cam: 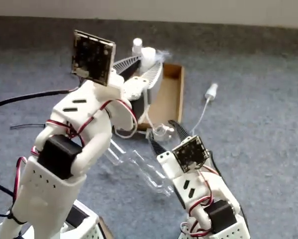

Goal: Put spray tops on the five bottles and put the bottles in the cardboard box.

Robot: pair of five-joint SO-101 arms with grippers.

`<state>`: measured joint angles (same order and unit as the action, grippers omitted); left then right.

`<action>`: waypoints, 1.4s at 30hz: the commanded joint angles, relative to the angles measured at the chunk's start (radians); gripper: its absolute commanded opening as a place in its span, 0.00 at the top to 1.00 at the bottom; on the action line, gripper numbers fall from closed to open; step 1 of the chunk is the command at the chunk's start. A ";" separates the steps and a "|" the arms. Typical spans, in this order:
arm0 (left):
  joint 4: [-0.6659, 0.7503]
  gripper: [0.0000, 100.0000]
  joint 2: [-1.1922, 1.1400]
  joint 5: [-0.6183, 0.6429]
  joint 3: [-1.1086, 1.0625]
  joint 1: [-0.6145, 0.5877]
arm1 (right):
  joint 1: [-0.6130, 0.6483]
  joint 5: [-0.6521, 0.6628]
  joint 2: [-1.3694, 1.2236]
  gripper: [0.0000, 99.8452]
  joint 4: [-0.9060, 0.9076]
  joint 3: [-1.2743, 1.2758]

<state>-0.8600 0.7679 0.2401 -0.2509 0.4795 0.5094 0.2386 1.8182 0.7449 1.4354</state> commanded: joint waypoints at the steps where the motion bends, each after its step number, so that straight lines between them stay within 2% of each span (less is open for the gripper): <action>1: 0.025 0.99 0.008 0.011 0.005 0.058 | 0.004 -0.012 -0.002 1.00 -0.002 -0.013; 14: 0.028 0.99 0.016 0.003 0.119 0.059 | 0.004 -0.012 -0.002 1.00 -0.004 -0.010; 17: 0.028 0.99 0.016 -0.063 0.143 0.048 | 0.004 -0.012 -0.002 1.00 -0.004 -0.010; 19: 0.028 0.99 0.016 -0.063 0.147 0.048 | 0.004 -0.012 -0.002 1.00 -0.004 -0.010; 34: 0.032 0.99 0.008 -0.063 -0.016 0.058 | 0.002 -0.020 -0.004 1.00 -0.005 -0.018; 38: 0.034 0.99 0.008 -0.061 -0.012 0.059 | 0.002 -0.107 -0.022 1.00 -0.033 -0.117; 42: 0.034 0.99 0.008 -0.061 -0.013 0.067 | 0.004 -0.115 -0.186 1.00 -0.048 -0.271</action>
<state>-0.8508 0.7679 0.1849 -0.2723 0.5347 0.5125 0.1404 1.7415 0.7234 1.3111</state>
